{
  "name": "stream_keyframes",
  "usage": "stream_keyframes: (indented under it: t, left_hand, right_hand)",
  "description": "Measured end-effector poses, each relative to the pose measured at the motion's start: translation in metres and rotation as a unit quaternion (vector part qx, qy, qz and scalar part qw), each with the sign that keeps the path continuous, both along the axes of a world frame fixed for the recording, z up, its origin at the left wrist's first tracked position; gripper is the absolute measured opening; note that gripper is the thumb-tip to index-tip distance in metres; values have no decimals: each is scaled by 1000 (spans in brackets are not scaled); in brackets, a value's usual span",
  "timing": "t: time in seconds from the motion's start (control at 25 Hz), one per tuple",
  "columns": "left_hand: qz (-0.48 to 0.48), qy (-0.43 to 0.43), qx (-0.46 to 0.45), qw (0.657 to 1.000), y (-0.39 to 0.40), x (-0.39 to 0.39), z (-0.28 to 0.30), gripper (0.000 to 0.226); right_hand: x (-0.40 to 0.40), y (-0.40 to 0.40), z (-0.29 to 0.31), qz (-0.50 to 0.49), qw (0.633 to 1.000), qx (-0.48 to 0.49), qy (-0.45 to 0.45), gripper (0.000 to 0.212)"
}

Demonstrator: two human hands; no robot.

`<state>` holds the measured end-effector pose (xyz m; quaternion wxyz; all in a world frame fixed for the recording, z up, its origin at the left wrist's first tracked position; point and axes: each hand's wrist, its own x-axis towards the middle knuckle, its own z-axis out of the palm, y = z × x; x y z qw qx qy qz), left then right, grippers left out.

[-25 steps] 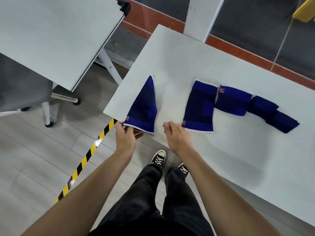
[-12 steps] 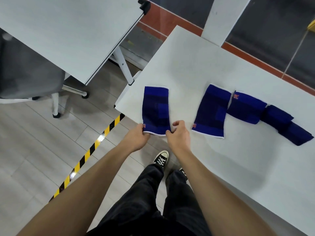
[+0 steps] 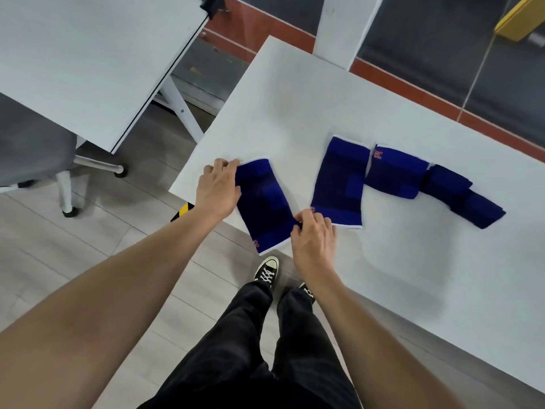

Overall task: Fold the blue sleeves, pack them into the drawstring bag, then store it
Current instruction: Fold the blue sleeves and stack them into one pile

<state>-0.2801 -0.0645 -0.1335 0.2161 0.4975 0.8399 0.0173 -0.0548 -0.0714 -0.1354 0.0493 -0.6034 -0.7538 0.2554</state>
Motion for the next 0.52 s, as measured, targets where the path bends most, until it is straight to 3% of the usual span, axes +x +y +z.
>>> stream_keyframes:
  t: [0.12,0.28,0.4,0.52]
  left_hand:
    - [48,-16,12,999,-2,8,-6,49]
    - [61,-38,132,989,17,19,12,19]
    - [37,-127,204,970,52,31,39,12]
    - [22,-209,215,954,98,49,53,15]
  right_hand:
    - [13,2,2,-4,1000,4,19,10]
    - [27,10,7,-45,997,1,57,11]
    - [45,26,12,-128,984,-55,116,11]
    - [67,46,17,-195,966,-78,150,12]
